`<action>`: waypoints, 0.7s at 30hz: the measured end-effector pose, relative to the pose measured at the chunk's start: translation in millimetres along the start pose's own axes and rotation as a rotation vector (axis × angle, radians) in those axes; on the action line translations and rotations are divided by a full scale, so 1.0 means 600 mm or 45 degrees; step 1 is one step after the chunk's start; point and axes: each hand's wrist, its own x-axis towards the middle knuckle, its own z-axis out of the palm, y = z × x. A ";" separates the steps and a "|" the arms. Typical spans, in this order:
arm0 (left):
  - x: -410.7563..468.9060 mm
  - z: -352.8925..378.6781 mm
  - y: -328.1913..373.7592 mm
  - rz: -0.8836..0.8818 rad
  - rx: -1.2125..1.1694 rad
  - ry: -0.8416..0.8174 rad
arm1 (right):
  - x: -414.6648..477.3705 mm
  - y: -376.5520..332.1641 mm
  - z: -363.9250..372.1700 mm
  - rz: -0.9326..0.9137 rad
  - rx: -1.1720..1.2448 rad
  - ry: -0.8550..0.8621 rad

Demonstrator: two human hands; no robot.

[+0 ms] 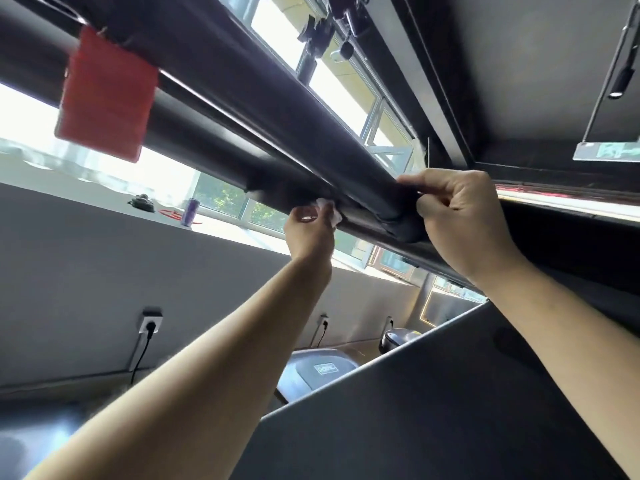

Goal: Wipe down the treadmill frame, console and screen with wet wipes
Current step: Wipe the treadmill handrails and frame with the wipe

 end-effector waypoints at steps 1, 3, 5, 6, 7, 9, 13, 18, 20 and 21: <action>-0.008 0.000 -0.005 0.001 0.012 -0.044 | -0.001 -0.001 0.001 -0.001 -0.006 -0.005; -0.036 0.009 -0.023 0.019 0.038 -0.160 | 0.000 -0.001 0.002 -0.007 -0.019 0.002; -0.057 0.018 -0.032 0.043 0.032 -0.191 | 0.000 -0.001 0.002 0.000 -0.031 0.016; -0.054 0.018 -0.032 0.050 0.022 -0.158 | -0.001 -0.001 0.004 0.001 -0.032 0.017; -0.041 0.017 -0.029 0.053 0.012 -0.109 | -0.001 -0.002 0.006 0.002 -0.026 0.021; -0.002 0.014 -0.019 0.043 0.024 -0.042 | -0.005 -0.004 0.013 0.007 -0.005 0.056; 0.055 0.000 -0.007 0.081 0.118 0.073 | -0.012 -0.003 0.031 0.015 -0.005 0.176; 0.115 -0.010 -0.012 0.165 0.299 0.187 | -0.009 -0.002 0.034 -0.001 -0.026 0.199; 0.116 -0.011 -0.007 0.220 0.420 0.235 | -0.010 -0.003 0.035 -0.005 -0.031 0.192; 0.106 -0.011 -0.001 0.254 0.502 0.266 | -0.010 -0.002 0.035 -0.014 -0.037 0.191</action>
